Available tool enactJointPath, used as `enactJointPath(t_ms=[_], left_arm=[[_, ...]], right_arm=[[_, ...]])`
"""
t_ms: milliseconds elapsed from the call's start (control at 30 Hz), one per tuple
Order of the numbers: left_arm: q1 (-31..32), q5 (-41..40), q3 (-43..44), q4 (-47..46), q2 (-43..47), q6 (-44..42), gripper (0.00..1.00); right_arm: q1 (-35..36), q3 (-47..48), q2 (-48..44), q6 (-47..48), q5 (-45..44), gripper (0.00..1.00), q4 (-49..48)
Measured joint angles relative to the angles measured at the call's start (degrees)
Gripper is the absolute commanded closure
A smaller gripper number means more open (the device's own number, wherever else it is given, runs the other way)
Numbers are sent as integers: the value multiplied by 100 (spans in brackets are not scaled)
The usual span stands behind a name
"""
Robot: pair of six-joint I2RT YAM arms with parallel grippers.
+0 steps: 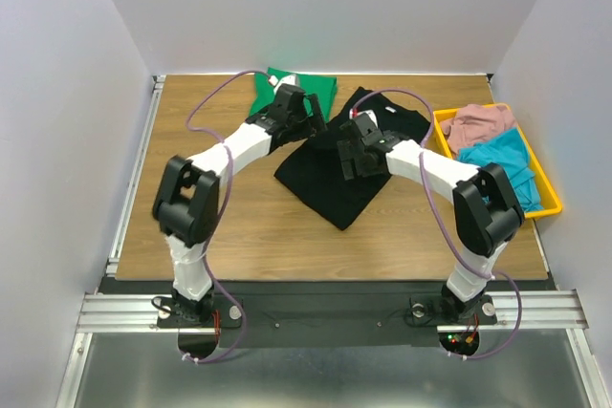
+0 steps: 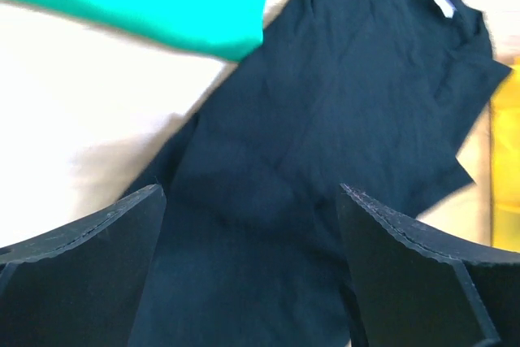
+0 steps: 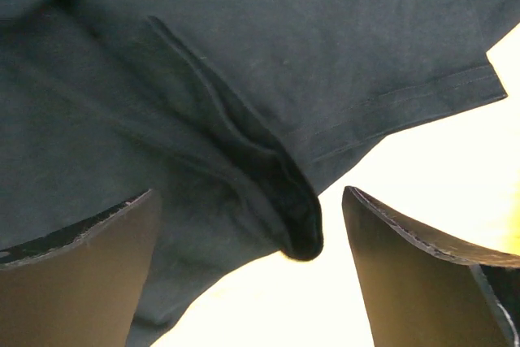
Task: Fold and stack the t-shirts
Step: Fold the tshirt
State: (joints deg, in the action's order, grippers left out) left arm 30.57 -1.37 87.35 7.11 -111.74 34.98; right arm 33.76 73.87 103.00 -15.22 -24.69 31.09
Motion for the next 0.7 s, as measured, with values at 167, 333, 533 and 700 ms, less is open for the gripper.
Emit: enactJointPath(t_ms=[167, 333, 533, 700], left_arm=[[20, -409, -1071, 66, 1526, 2, 2], [-118, -807, -1930, 9, 2697, 92, 2], [-610, -927, -2942, 177, 3174, 269, 2], [-883, -927, -3274, 328, 3206, 345, 2]], right_arm=[[9, -11, -466, 55, 713, 0, -52], [376, 0, -551, 398, 1005, 0, -304], [833, 988, 800, 916, -63, 0, -402], [704, 1700, 1709, 960, -732, 0, -448]])
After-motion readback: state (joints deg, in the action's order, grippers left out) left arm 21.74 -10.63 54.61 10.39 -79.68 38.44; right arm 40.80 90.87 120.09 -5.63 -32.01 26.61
